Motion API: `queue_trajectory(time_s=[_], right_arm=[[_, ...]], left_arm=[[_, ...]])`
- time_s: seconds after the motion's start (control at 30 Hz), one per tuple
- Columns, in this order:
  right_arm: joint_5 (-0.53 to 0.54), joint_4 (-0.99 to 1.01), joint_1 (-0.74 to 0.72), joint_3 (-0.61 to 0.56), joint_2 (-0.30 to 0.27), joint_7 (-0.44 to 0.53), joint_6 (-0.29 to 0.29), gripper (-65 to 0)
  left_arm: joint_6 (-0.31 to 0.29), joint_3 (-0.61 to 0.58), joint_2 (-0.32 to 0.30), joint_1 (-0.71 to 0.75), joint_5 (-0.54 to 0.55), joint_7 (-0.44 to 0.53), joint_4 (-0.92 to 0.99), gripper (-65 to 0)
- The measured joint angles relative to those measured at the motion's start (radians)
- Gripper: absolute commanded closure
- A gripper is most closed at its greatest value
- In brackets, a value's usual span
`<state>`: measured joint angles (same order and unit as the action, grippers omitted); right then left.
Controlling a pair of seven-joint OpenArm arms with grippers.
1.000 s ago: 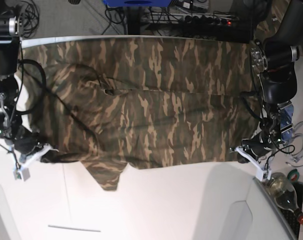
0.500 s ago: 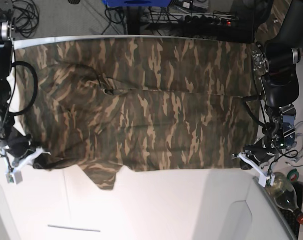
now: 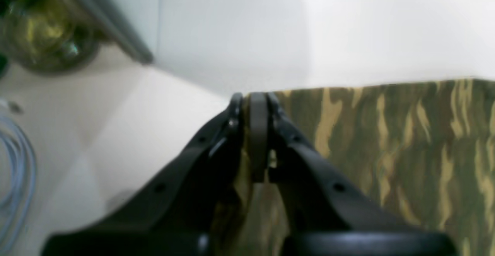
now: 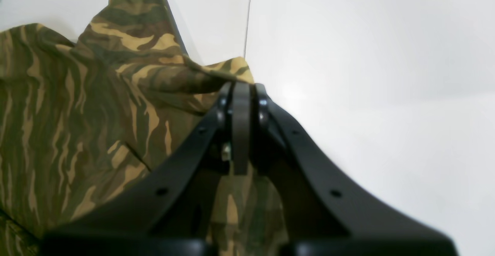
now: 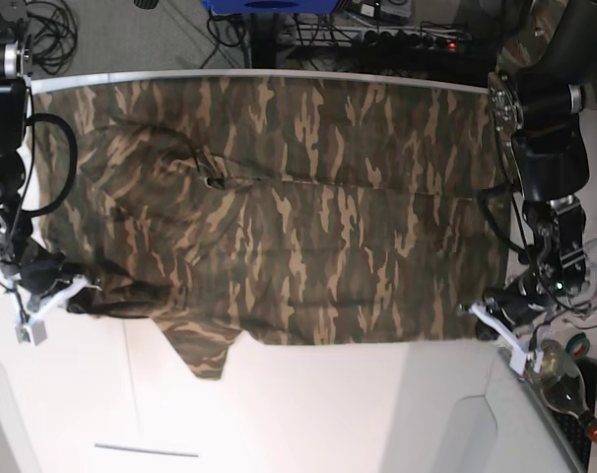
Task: Layout the t-shirt on the table in an organized manner, then fold the t-shirt properly
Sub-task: 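Lift the held edges with both grippers and fold them over the shirt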
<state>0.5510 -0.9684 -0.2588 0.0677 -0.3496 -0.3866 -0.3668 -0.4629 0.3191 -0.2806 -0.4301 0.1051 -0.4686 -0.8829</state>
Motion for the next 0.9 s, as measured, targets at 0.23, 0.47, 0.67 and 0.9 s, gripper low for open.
queue_trajectory(time_s=[0.23, 0.47, 0.67, 0.9], right_arm=[[0.001, -0.107, 0.091, 0.0, -0.002, 0.0, -0.001, 0.0], [0.007, -0.161, 0.144, 0.007, -0.002, 0.0, -0.001, 0.0], [0.004, -0.162, 0.174, 0.014, -0.002, -0.008, -0.001, 0.0], [0.006, -0.278, 0.254, 0.082, 0.0, -0.082, -0.001, 0.0]], left_arm=[[-0.008, 0.105, 0.01, 0.083, -0.001, -0.007, -0.042, 0.0], [-0.072, 0.124, 0.008, 0.211, 0.0, -0.103, -0.187, 0.0], [-0.084, 0.125, 0.002, 0.288, -0.002, -0.105, -0.269, 0.0], [-0.088, 0.171, 0.01, 0.348, 0.003, -0.137, -0.354, 0.0]])
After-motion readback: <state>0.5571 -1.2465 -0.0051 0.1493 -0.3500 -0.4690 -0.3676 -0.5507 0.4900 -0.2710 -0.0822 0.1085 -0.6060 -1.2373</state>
